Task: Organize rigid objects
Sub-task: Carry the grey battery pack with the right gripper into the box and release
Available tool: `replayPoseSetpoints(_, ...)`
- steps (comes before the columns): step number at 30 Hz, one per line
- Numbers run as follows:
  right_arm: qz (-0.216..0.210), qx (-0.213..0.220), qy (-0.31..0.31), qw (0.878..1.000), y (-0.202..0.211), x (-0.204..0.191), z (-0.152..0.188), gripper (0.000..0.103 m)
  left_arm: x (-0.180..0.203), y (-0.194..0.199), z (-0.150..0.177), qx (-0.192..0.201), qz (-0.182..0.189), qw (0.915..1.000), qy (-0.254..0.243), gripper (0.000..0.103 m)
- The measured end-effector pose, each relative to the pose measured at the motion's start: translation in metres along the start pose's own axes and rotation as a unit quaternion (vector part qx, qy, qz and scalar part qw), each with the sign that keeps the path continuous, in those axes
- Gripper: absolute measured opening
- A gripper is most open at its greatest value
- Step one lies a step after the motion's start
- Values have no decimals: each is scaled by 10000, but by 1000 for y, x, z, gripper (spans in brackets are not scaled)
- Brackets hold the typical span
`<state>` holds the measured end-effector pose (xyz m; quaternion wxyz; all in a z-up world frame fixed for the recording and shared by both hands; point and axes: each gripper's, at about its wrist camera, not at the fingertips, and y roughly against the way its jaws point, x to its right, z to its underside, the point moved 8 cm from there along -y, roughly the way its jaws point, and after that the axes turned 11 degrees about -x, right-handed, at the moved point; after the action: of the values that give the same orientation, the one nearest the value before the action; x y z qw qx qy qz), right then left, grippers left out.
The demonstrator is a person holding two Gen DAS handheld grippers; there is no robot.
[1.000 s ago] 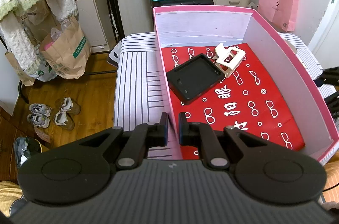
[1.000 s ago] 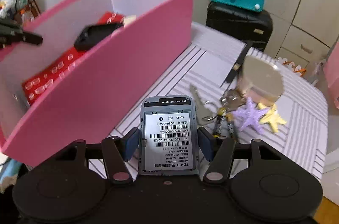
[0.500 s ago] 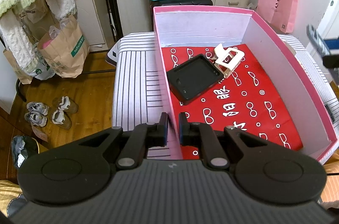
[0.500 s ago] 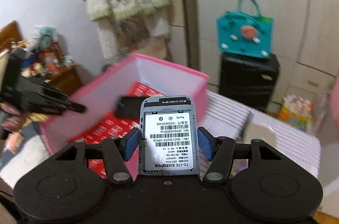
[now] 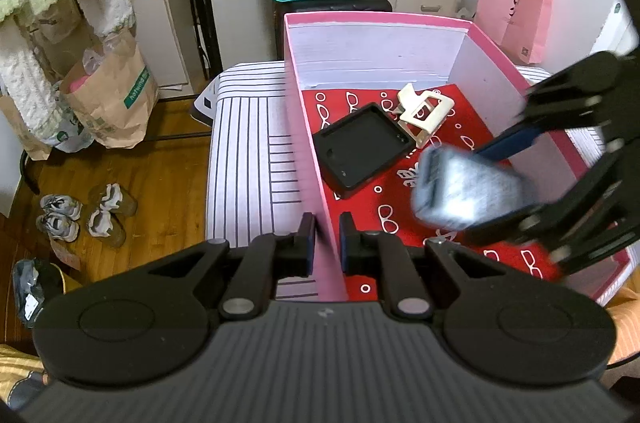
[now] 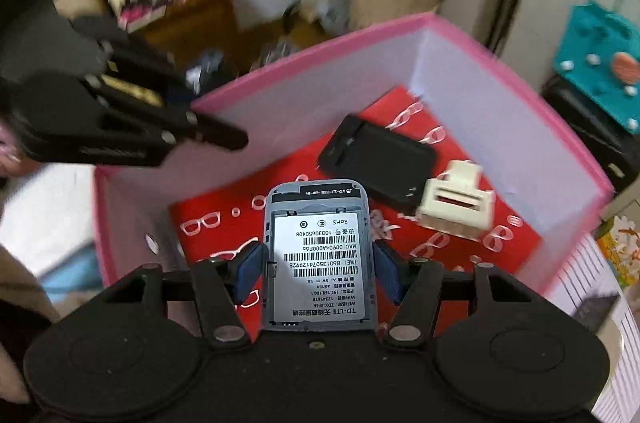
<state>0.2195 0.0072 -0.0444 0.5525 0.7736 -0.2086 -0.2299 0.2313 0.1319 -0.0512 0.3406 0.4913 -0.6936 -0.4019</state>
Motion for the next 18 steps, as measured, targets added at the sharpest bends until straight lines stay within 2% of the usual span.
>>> replayPoseSetpoints(3,-38,-400,313,9987,-21,-8,-11,65,-2,1,0,25,87,10000,37,12)
replayPoseSetpoints(10,-81,-960,788,9922,-52,-13,-31,65,-5,1,0,5,217,9998,-15,13)
replayPoseSetpoints(18,212,-801,830,9931,-58,5,-50,65,-6,0,0,29,274,9996,-30,14)
